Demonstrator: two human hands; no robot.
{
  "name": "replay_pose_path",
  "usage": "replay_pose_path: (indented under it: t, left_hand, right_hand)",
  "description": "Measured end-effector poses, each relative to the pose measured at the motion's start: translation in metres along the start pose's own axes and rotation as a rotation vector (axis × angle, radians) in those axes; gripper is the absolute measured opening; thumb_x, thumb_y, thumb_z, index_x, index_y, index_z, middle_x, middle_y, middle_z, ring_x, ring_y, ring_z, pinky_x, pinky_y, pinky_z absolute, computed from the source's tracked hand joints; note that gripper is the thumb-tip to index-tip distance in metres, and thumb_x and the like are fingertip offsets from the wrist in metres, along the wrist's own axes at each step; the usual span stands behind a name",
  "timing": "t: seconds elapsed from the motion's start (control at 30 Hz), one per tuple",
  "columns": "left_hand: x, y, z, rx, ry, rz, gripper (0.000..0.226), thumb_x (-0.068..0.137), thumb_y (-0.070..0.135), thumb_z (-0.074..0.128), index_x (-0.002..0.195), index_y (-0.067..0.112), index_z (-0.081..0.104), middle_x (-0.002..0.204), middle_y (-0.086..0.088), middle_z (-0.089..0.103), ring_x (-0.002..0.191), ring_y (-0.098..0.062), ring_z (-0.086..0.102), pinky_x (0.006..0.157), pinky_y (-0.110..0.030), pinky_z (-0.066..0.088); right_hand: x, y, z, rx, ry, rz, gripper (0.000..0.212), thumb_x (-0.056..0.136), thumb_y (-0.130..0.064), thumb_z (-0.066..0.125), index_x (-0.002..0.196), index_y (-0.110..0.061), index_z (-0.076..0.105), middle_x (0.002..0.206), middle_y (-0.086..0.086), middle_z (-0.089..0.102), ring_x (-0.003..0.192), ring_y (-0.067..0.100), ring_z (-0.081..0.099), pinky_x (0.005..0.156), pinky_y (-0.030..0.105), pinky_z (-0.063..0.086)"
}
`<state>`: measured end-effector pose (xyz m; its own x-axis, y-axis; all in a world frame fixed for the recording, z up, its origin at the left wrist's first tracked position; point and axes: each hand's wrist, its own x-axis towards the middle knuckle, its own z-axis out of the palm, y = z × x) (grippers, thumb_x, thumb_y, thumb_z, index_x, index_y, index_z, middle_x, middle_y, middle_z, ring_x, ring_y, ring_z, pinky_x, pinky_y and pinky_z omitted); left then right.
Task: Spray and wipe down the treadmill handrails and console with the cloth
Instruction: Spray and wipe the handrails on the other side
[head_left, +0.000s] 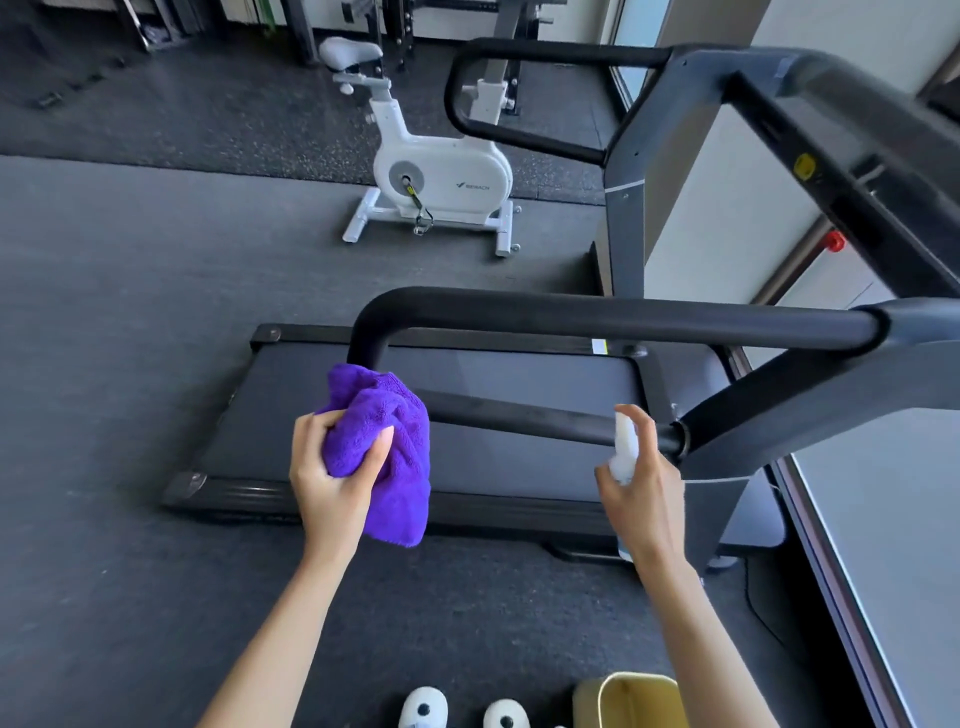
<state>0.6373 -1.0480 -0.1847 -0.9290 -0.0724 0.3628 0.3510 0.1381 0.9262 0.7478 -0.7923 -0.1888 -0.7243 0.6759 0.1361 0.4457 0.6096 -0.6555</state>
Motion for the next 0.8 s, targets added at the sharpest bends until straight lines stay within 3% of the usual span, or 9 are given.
replay_pose_path:
  t: [0.13, 0.33, 0.6, 0.73, 0.8]
  left_hand:
    - [-0.004, 0.001, 0.002, 0.005, 0.007, -0.007, 0.018, 0.075, 0.044, 0.070, 0.084, 0.047, 0.055, 0.098, 0.014, 0.055, 0.094, 0.000, 0.057, 0.086, -0.013, 0.042]
    - [-0.017, 0.003, 0.007, 0.018, -0.010, -0.018, 0.017, 0.075, 0.044, 0.070, 0.084, 0.042, 0.056, 0.098, 0.011, 0.056, 0.093, -0.002, 0.058, 0.086, -0.013, 0.042]
    - [-0.036, 0.000, 0.016, 0.129, -0.072, 0.002, 0.022, 0.074, 0.043, 0.068, 0.087, 0.027, 0.060, 0.099, -0.001, 0.057, 0.094, -0.004, 0.058, 0.086, -0.014, 0.041]
    - [-0.032, 0.007, 0.038, 0.225, -0.110, 0.053, 0.030, 0.074, 0.043, 0.068, 0.091, 0.018, 0.064, 0.103, 0.006, 0.055, 0.094, -0.001, 0.057, 0.083, -0.012, 0.040]
    - [-0.020, 0.011, 0.054, 0.333, -0.144, 0.143, 0.031, 0.075, 0.039, 0.069, 0.094, 0.015, 0.066, 0.107, 0.007, 0.054, 0.096, -0.008, 0.057, 0.083, -0.017, 0.042]
  right_hand:
    - [-0.004, 0.023, -0.012, -0.023, 0.092, 0.051, 0.071, 0.079, -0.005, 0.061, 0.134, -0.041, 0.033, 0.072, 0.004, 0.056, 0.059, 0.027, 0.051, 0.054, 0.033, 0.036]
    - [0.005, 0.052, -0.025, 0.037, 0.151, 0.154, 0.063, 0.080, -0.003, 0.060, 0.128, -0.037, 0.038, 0.073, 0.011, 0.058, 0.061, 0.030, 0.050, 0.053, 0.033, 0.033]
    - [0.011, 0.056, -0.025, 0.117, 0.153, 0.115, 0.064, 0.081, -0.006, 0.059, 0.129, -0.042, 0.037, 0.066, 0.006, 0.056, 0.057, 0.020, 0.051, 0.049, 0.030, 0.033]
    - [0.008, 0.058, -0.027, 0.124, 0.101, 0.100, 0.066, 0.080, -0.007, 0.060, 0.130, -0.044, 0.037, 0.062, -0.002, 0.052, 0.058, 0.019, 0.051, 0.054, 0.032, 0.036]
    - [0.007, 0.059, -0.028, 0.120, 0.071, 0.088, 0.067, 0.080, -0.008, 0.061, 0.131, -0.044, 0.037, 0.063, -0.002, 0.053, 0.059, 0.022, 0.052, 0.056, 0.033, 0.038]
